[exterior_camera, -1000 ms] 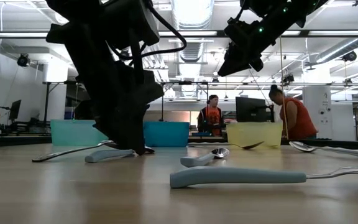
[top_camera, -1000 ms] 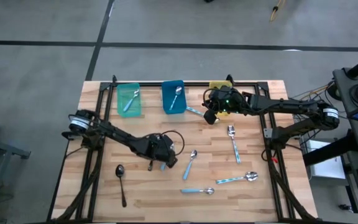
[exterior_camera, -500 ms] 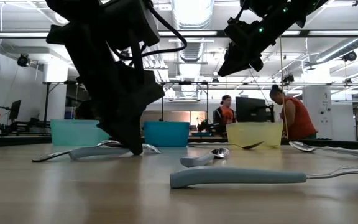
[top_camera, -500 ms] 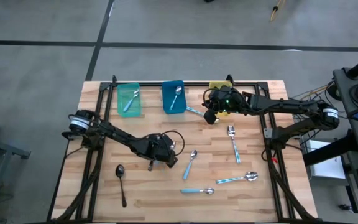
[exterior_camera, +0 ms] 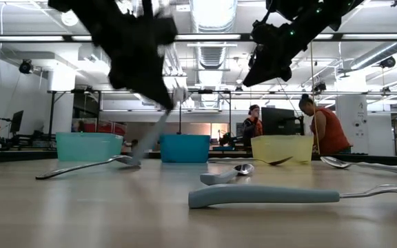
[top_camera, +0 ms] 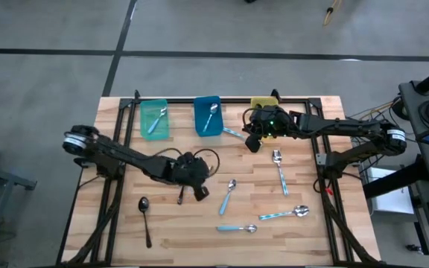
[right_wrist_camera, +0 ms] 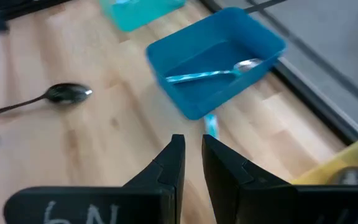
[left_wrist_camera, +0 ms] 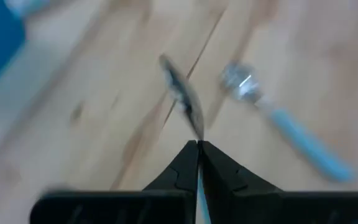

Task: Sort silverware by color (type)
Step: Put the blue spoon into the green bin

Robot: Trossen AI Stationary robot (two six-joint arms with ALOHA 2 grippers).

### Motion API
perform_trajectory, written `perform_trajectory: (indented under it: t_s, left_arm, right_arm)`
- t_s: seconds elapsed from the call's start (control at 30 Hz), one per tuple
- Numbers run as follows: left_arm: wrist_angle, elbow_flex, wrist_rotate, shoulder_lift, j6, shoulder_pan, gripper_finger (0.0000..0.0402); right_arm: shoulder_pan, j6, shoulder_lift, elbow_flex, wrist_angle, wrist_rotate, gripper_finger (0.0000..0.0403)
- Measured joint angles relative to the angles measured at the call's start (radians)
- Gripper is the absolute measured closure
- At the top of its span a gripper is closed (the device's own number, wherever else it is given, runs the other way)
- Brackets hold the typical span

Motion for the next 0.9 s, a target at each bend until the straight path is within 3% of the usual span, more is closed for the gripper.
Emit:
perform_trajectory:
  t_s: [0.27, 0.47, 0.7, 0.77, 0.9]
  left_arm:
    - [0.054, 0.000, -0.005, -0.186, 0.193, 0.000, 0.0401]
    - [0.082, 0.000, 0.044, -0.225, 0.343, -0.011, 0.0401]
    - [0.205, 0.000, 0.298, -0.206, 0.588, -0.015, 0.0401]
    - [0.229, 0.000, 0.316, -0.199, 0.615, -0.015, 0.0402]
    - [0.232, 0.000, 0.270, -0.195, 0.621, -0.007, 0.0401]
  right_arm:
    - [0.059, -0.017, 0.000, -0.011, 0.002, -0.021, 0.0356]
    - [0.119, -0.026, 0.000, -0.049, 0.102, -0.033, 0.0356]
    - [0.188, -0.066, 0.001, -0.171, 0.549, -0.362, 0.0356]
    - [0.209, -0.046, 0.000, -0.185, 0.621, -0.413, 0.0356]
    - [0.258, -0.042, 0.001, -0.187, 0.628, -0.412, 0.0355]
